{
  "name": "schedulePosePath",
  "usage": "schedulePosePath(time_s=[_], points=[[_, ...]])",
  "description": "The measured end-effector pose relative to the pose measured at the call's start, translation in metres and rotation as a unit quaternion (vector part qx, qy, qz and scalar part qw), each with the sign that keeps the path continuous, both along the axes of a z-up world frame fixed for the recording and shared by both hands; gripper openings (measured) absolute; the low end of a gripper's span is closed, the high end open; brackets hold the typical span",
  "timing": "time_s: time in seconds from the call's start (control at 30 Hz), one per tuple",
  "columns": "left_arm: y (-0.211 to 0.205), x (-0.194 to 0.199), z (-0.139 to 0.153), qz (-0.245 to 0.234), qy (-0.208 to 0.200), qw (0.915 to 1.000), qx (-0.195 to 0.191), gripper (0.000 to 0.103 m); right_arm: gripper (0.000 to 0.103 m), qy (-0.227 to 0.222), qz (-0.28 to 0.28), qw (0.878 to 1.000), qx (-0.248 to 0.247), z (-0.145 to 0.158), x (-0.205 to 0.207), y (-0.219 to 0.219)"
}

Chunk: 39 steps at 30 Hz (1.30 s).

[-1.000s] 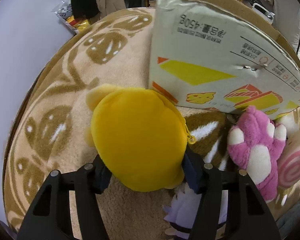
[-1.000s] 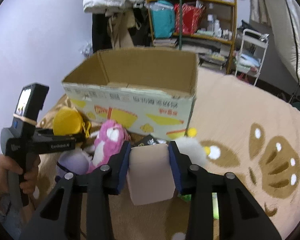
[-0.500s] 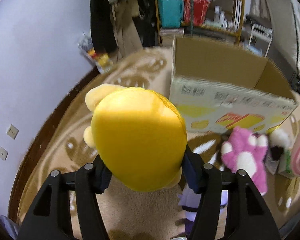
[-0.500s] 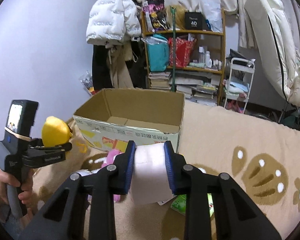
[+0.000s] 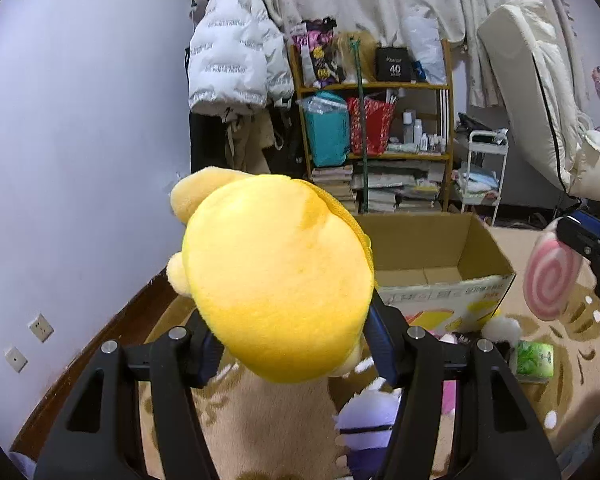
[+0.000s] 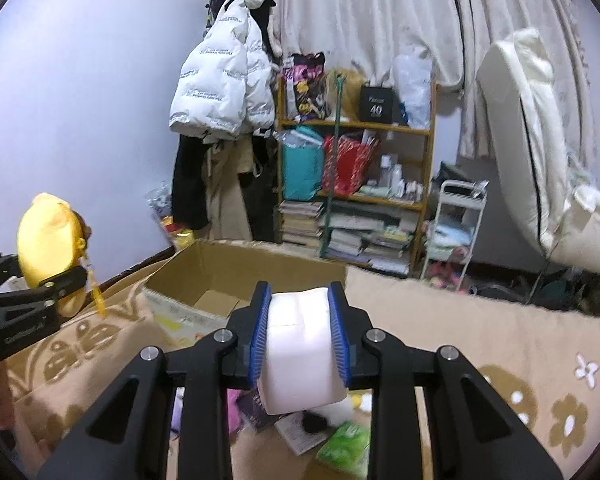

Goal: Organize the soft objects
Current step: 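Lift the yellow bear with the left tool while the right tool carries the pink cushion over the box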

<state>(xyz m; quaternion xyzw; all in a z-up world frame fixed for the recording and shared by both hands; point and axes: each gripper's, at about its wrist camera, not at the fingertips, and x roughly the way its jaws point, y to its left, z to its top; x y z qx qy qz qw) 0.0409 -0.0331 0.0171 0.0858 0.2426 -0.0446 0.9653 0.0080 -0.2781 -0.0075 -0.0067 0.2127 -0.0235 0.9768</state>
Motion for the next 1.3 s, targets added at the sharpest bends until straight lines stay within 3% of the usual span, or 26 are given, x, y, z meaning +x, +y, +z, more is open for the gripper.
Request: schedulePosePath(time_s=[0.4, 0.7, 1.3], points=[[-0.016, 0.021, 0.021, -0.011, -0.046, 0.9989, 0.002, 0.060, 0.030, -0.039, -0.031, 0.998, -0.027, 0.018, 0.040, -0.001], [-0.039, 0.054, 0.028, -0.036, -0.065, 0.9972, 0.010, 0.060, 0.031, -0.055, -0.024, 0.997, -0.039, 0.021, 0.069, -0.002], [-0.069, 0.102, -0.020, -0.066, -0.034, 0.9972, 0.008, 0.061, 0.033, -0.016, -0.010, 1.000, -0.010, -0.015, 0.116, -0.011]])
